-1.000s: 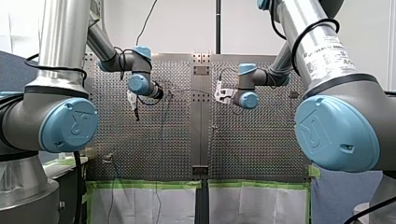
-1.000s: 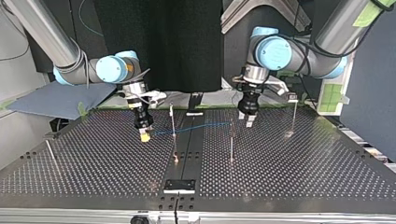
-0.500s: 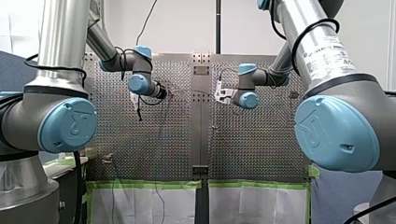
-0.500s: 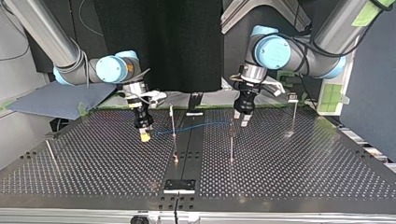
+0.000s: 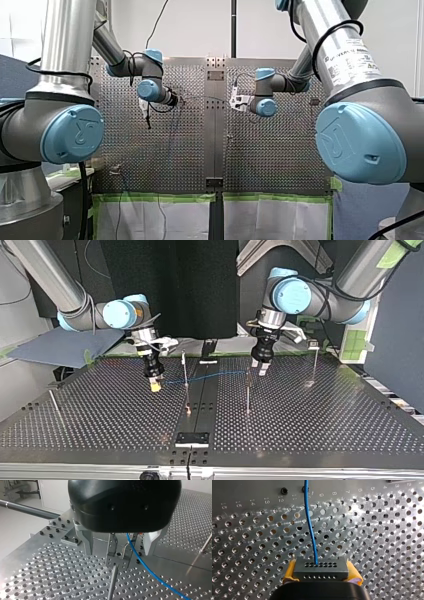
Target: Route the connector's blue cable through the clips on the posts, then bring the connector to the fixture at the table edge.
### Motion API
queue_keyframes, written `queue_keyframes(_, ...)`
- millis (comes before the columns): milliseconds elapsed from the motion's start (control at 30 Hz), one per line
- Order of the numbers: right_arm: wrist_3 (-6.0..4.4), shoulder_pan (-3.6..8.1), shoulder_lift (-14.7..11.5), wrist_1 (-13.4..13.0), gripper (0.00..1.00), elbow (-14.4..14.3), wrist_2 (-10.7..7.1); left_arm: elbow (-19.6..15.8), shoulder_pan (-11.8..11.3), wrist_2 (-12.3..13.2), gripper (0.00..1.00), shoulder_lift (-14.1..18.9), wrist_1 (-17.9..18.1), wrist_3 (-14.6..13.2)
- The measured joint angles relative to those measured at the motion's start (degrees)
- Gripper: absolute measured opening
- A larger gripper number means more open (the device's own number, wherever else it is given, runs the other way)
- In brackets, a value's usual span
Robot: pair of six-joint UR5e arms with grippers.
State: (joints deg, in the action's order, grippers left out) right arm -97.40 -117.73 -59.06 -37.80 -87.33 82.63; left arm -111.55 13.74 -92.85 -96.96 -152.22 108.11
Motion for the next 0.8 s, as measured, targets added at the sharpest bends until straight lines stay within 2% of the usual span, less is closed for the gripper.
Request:
queue_keyframes(333, -0.07, 0.0, 0.1, -0.1, 0.0, 0.0, 0.0, 0.0, 0.3, -1.5, 1.0, 0.0, 0.1, -3.3)
queue_keyframes(500, -0.07, 0.0, 0.1, -0.2, 0.0, 0.0, 0.0, 0.0, 0.6, -1.3, 1.0, 0.0, 0.4, -4.3)
queue_keyframes(800, -0.04, 0.0, 0.2, -0.1, 0.0, 0.0, 0.0, 0.0, 1.8, -0.3, 1.0, 0.0, 1.8, -8.4)
